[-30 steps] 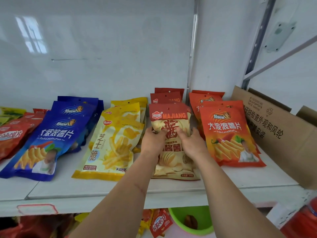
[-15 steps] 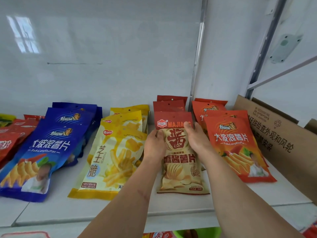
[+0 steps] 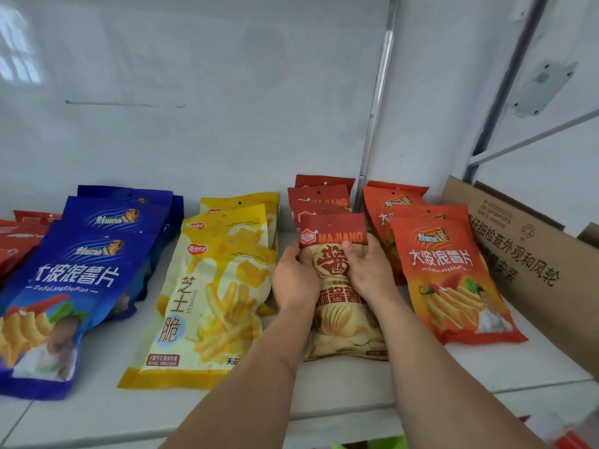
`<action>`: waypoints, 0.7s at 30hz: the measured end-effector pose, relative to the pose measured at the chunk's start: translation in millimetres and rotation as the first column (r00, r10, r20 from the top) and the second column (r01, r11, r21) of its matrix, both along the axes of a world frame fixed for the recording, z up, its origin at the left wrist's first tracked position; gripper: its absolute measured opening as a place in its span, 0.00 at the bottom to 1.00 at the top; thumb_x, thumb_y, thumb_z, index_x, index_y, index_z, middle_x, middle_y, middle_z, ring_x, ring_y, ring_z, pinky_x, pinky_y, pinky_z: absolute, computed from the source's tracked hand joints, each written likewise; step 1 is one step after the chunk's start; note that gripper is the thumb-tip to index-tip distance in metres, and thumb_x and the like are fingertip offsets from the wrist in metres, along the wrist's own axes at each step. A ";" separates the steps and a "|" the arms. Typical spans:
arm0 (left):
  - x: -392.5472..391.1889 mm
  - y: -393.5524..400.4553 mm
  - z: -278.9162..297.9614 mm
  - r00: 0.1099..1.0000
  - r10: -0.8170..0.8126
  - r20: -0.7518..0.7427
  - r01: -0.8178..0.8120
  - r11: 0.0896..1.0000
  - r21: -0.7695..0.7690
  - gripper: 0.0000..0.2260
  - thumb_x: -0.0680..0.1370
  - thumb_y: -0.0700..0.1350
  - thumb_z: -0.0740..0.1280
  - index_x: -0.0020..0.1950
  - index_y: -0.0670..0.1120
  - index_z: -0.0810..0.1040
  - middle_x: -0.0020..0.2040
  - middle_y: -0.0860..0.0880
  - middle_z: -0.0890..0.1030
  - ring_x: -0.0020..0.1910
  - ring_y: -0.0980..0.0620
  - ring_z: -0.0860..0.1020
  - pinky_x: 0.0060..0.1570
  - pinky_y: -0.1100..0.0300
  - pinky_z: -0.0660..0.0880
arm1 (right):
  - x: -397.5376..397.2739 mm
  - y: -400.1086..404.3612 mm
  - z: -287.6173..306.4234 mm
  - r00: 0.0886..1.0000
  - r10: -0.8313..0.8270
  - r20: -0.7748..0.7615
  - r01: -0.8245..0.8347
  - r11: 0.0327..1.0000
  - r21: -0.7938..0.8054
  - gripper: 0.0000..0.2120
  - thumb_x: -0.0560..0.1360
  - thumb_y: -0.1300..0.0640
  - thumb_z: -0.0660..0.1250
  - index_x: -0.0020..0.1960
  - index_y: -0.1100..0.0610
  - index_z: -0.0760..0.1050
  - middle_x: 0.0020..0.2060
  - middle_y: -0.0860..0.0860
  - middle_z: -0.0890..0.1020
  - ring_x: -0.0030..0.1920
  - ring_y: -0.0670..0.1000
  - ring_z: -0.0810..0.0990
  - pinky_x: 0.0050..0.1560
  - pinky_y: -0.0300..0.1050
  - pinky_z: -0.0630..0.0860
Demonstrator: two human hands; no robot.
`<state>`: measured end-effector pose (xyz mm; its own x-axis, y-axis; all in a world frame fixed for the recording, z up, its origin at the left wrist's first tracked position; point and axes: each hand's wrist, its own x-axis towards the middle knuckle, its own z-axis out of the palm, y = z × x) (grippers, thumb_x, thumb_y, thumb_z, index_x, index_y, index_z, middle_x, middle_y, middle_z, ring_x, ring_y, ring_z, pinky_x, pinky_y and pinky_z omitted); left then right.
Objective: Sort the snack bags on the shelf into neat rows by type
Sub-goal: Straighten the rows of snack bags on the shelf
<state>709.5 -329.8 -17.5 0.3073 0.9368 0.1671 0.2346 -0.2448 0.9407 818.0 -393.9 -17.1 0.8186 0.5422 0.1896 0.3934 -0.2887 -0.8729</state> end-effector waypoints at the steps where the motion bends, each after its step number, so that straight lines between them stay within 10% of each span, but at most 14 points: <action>1: -0.1 -0.3 0.3 1.000 -0.005 -0.003 0.005 1.000 -0.006 0.15 0.84 0.48 0.58 0.68 0.48 0.76 0.55 0.48 0.83 0.49 0.49 0.79 0.51 0.53 0.79 | 0.1 -1.1 0.5 1.000 0.002 -0.006 -0.002 1.000 -0.006 0.17 0.80 0.44 0.62 0.66 0.51 0.71 0.57 0.49 0.79 0.56 0.50 0.76 0.56 0.43 0.69; 10: -0.6 -9.1 12.1 0.997 -0.071 0.016 0.072 0.988 -0.138 0.16 0.82 0.55 0.57 0.66 0.49 0.69 0.56 0.47 0.81 0.52 0.45 0.81 0.53 0.45 0.80 | 7.9 -2.1 12.7 1.000 0.010 -0.011 -0.011 0.995 -0.095 0.27 0.81 0.43 0.61 0.74 0.57 0.64 0.64 0.53 0.77 0.64 0.57 0.76 0.61 0.49 0.72; 14: -5.7 -36.7 6.8 0.982 -0.051 -0.183 0.085 0.979 0.187 0.31 0.81 0.57 0.59 0.80 0.46 0.54 0.78 0.45 0.62 0.77 0.43 0.60 0.75 0.46 0.60 | 17.4 0.4 22.0 0.995 0.033 0.090 -0.028 0.998 -0.055 0.31 0.79 0.40 0.61 0.77 0.53 0.61 0.71 0.53 0.71 0.70 0.56 0.72 0.69 0.56 0.70; 17: -15.6 -62.6 -6.6 0.931 0.096 -0.352 0.102 0.859 0.502 0.29 0.81 0.59 0.53 0.80 0.48 0.59 0.80 0.45 0.60 0.79 0.41 0.57 0.75 0.44 0.57 | 21.9 5.7 33.3 0.968 0.080 0.238 -0.062 0.995 -0.080 0.30 0.80 0.41 0.60 0.79 0.50 0.58 0.77 0.51 0.63 0.76 0.55 0.62 0.75 0.56 0.62; 21: -16.0 -72.5 -21.8 0.797 0.141 -0.587 0.244 0.814 0.528 0.28 0.79 0.63 0.49 0.75 0.54 0.69 0.78 0.45 0.66 0.77 0.37 0.60 0.72 0.36 0.59 | 28.8 21.1 44.5 0.881 0.240 0.408 -0.124 0.949 -0.290 0.29 0.80 0.36 0.56 0.78 0.44 0.59 0.79 0.49 0.57 0.79 0.56 0.55 0.75 0.63 0.57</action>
